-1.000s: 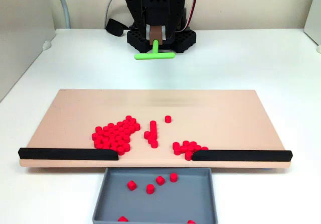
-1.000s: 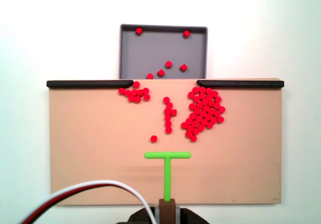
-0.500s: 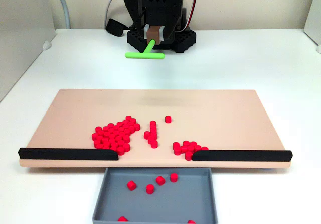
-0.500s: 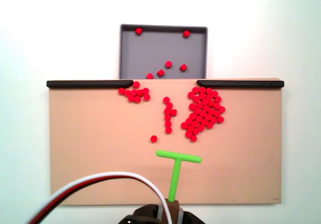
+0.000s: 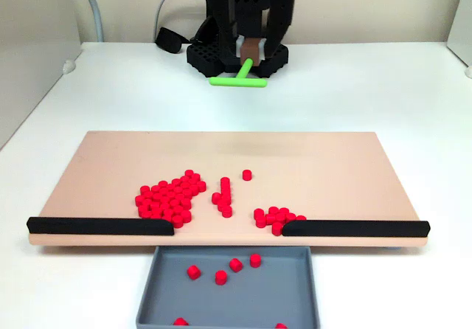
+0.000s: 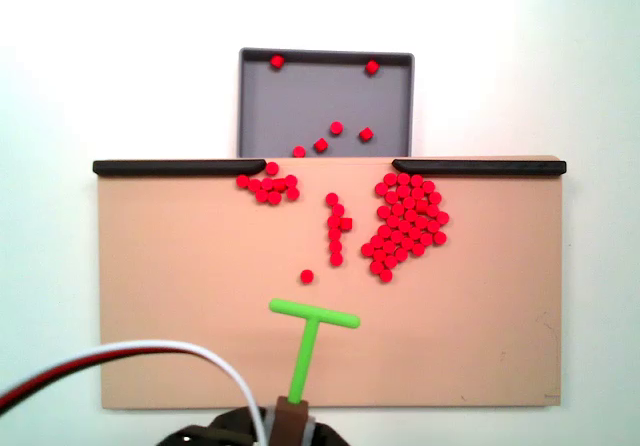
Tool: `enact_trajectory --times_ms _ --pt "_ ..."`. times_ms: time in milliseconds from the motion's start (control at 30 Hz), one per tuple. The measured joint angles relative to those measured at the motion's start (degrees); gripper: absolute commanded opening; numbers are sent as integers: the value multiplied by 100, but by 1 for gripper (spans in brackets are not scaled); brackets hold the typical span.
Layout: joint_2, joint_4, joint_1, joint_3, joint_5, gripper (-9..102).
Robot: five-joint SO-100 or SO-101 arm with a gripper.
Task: Gather the left side granules
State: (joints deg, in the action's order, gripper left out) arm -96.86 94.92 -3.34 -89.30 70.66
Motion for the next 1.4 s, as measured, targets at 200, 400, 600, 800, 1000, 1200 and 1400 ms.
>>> enact_trajectory --times_ms 200,400,600,800,1000,1200,1400 --pt "53 0 -527 0 -1046 0" --pt "378 -35 -932 0 -2268 0" --pt "466 -35 -1072 0 -3287 0" --pt "554 -510 -1125 0 -4342 0" --pt "747 -773 -1222 0 -4913 0" --pt "993 -791 -1415 0 -5563 0" --pt "1248 -791 -1521 114 -6530 0"
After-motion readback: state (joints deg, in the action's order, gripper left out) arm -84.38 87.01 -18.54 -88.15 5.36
